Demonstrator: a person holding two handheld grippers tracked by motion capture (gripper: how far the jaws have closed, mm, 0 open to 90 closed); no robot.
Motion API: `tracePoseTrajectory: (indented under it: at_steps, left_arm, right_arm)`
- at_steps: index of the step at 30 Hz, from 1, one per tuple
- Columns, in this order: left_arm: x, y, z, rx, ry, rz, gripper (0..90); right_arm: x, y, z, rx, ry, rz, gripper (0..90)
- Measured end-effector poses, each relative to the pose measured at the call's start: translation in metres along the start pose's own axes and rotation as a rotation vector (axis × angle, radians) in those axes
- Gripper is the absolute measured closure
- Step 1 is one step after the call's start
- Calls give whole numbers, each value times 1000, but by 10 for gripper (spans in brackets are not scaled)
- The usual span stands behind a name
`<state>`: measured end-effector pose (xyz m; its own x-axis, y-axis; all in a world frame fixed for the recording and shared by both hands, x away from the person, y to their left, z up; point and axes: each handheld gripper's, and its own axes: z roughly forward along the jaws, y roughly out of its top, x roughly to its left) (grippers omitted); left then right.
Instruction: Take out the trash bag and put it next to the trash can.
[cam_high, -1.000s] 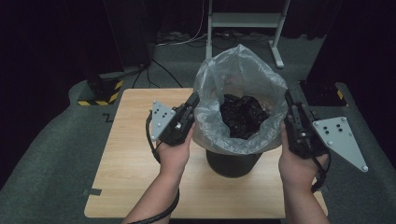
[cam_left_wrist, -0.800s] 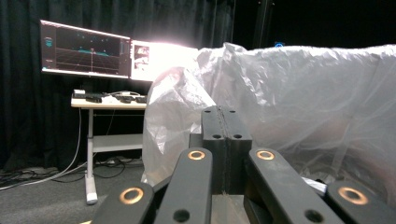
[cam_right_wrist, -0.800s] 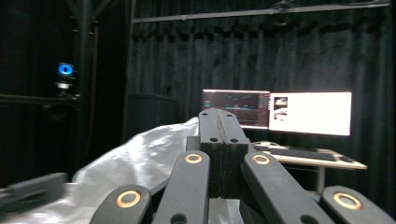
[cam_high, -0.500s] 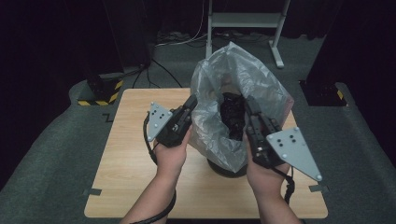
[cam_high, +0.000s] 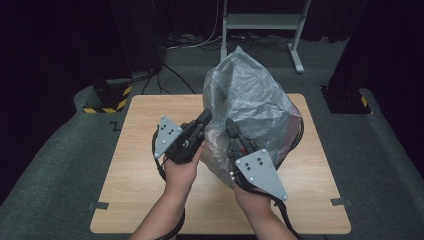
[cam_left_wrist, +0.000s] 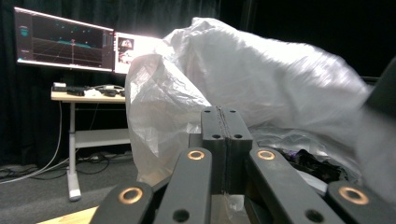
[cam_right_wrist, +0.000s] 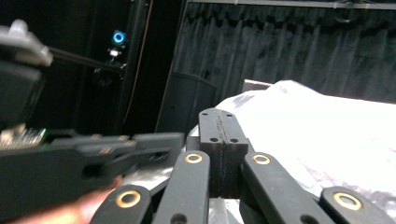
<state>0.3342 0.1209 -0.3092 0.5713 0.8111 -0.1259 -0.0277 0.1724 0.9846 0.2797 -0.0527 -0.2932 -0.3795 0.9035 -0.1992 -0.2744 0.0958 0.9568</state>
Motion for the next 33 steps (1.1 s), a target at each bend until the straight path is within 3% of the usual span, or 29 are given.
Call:
tracePoseTrajectory:
  at_steps: [6, 15, 17, 18, 19, 22, 24, 25, 26, 29, 33]
  left_arm:
    - [6, -1, -5, 0, -8, -1, 887]
    - [10, -3, -7, 43, -38, 8, 871]
    - [10, -2, -7, 44, -37, 20, 847]
    - [11, -1, -7, 43, -35, 32, 741]
    - [11, 0, -8, 33, -32, 21, 741]
    - [16, 4, -8, 21, 11, -8, 423]
    - [20, 5, -1, 71, 26, -33, 290]
    - [22, 4, 5, 109, 18, -62, 231]
    - [26, 1, 11, 152, -7, -121, 185]
    - [33, -3, 18, 200, -81, -199, 225]
    - [32, -3, 25, 227, -156, -196, 348]
  right_arm:
    - [21, -19, 3, 40, 34, -60, 900]
    - [30, -39, 7, 120, 61, -97, 900]
    - [31, -42, 7, 129, 59, -97, 900]
    - [31, -44, 8, 135, 59, -101, 900]
    - [31, -44, 8, 135, 59, -101, 900]
    - [31, -46, 8, 139, 57, -105, 900]
    - [31, -46, 7, 140, 57, -112, 900]
    - [31, -47, 7, 142, 57, -112, 900]
    - [31, -47, 7, 143, 57, -111, 900]
    - [30, -48, 8, 148, 59, -115, 900]
    - [29, -49, 8, 155, 60, -119, 900]
